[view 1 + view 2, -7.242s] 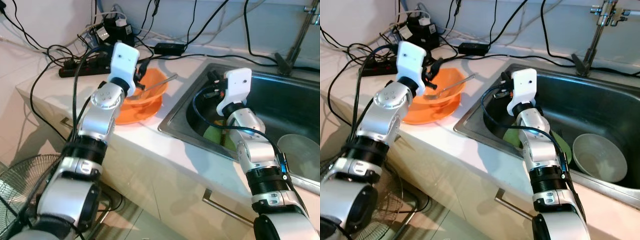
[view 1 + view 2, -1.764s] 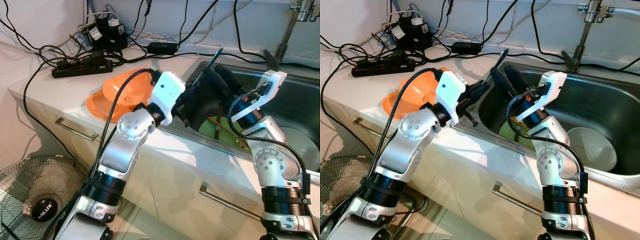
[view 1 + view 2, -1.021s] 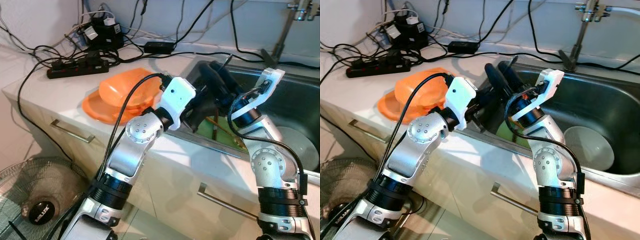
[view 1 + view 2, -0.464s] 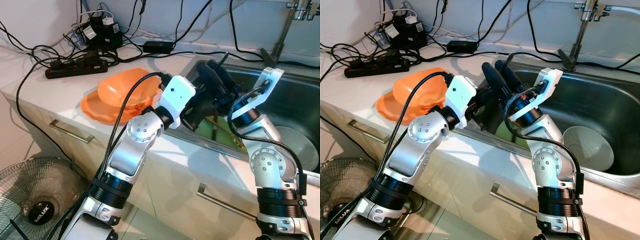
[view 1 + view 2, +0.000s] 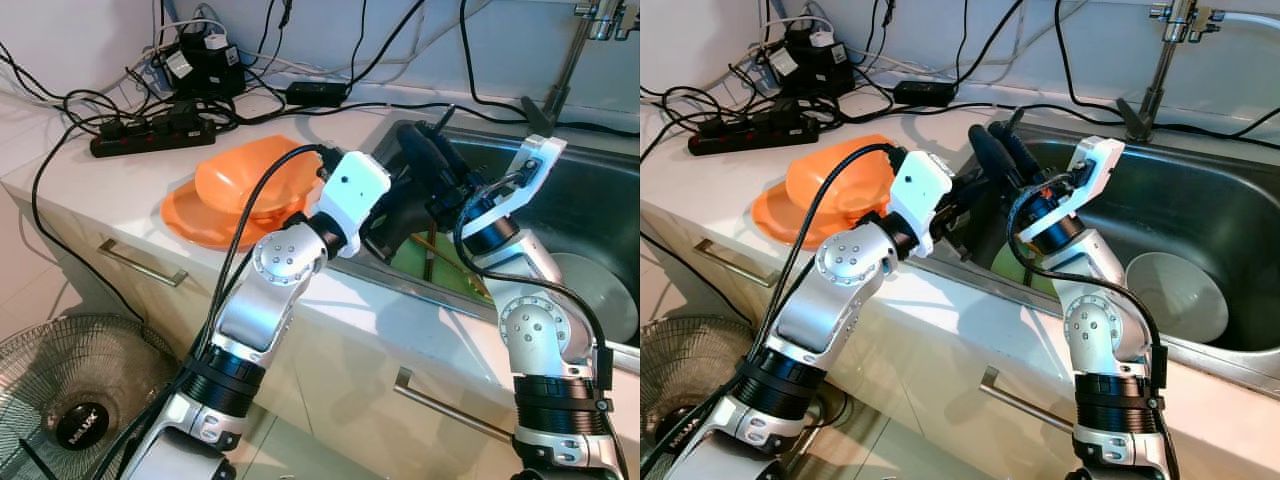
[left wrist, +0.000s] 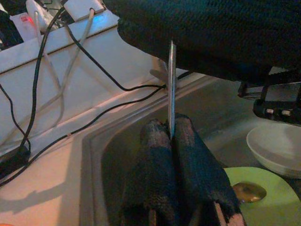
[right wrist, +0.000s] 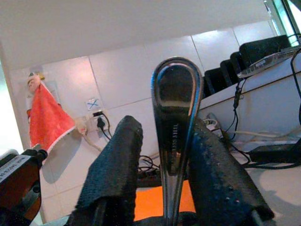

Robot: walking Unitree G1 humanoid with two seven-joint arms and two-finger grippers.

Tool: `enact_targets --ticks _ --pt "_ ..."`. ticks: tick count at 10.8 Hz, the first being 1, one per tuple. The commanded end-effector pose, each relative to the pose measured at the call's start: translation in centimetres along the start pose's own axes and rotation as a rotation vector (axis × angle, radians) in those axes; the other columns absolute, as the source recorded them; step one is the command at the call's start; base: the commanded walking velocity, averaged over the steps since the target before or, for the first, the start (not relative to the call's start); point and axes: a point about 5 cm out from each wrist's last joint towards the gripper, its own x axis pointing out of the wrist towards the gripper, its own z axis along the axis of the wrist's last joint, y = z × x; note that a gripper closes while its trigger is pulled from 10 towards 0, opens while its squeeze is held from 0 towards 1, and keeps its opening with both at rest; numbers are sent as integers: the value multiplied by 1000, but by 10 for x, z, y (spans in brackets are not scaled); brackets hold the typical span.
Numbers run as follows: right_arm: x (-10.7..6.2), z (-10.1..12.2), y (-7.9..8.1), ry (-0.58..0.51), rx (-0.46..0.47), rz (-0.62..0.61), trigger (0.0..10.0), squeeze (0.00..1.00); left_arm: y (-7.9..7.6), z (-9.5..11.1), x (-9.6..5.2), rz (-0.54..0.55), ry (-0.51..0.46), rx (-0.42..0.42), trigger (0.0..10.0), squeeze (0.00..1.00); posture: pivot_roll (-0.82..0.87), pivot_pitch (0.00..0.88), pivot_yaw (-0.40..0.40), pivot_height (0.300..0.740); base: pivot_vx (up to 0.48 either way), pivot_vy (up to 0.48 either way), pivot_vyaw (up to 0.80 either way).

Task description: Kitchen organization

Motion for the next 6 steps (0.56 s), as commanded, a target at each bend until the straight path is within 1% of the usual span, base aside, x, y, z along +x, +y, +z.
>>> enact_targets --ticks 1,4,6 --pt "3 -2 3 8 -1 20 0 0 4 -2 0 18 16 9 10000 0 102 38 95 740 0 0 0" --pt "2 -2 2 9 -3 15 0 0 6 -1 0 30 12 11 10000 0 102 41 95 740 0 0 0" --pt "2 -3 2 12 -4 13 0 0 7 -1 -1 35 12 16 10000 0 99 23 97 740 0 0 0"
